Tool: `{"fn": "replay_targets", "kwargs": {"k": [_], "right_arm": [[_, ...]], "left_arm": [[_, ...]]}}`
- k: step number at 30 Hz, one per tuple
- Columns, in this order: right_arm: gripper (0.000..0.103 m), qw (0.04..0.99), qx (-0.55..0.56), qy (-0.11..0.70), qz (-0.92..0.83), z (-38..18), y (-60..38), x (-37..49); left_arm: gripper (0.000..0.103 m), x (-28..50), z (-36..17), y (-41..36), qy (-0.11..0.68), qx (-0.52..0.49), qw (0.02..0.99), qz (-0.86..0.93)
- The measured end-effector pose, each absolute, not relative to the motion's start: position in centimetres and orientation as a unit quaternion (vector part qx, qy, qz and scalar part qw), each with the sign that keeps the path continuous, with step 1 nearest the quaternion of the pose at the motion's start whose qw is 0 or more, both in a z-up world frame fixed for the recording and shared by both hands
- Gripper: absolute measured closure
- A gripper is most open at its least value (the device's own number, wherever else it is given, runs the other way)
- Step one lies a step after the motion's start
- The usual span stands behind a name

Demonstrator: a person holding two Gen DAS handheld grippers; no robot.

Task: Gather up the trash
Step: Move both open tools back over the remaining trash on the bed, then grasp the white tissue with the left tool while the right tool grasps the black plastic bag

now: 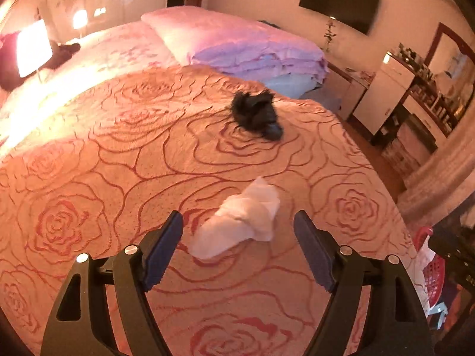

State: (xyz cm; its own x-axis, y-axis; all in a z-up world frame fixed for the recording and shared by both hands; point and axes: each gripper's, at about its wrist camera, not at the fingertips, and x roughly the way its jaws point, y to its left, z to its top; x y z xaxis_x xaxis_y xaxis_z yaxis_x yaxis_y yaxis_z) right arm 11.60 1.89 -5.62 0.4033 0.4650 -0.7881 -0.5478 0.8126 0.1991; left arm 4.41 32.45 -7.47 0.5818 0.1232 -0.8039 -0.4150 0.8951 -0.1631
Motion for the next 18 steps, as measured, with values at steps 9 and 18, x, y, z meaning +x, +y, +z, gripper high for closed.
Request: {"fn": "replay_targets", "kwargs": {"k": [9, 18], "right_arm": [[0.046, 0.835, -0.073, 0.448, 0.31, -5.6, 4.7, 11.3], [0.046, 0.831, -0.097, 0.437, 0.331, -5.7, 8.9, 11.5]], "left_arm": [[0.033, 5.1, -8.2, 32.4, 0.42, -0.178, 0.879, 0.14], [0.066, 5.0, -8.3, 32.4, 0.426, -0.165, 0.878, 0.141]]}}
